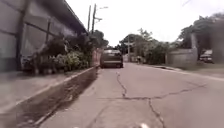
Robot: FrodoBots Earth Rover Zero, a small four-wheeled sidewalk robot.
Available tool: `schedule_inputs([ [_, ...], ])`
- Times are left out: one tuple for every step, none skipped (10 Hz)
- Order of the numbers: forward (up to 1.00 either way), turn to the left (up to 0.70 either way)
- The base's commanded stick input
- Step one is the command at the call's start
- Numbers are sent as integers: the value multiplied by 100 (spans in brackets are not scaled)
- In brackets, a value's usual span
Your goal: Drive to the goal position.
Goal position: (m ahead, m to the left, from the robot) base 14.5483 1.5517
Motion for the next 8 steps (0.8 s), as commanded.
schedule_inputs([
  [70,0],
  [70,0],
  [70,-6],
  [70,-32],
  [70,-28],
  [70,-13],
  [70,0],
  [69,0],
])
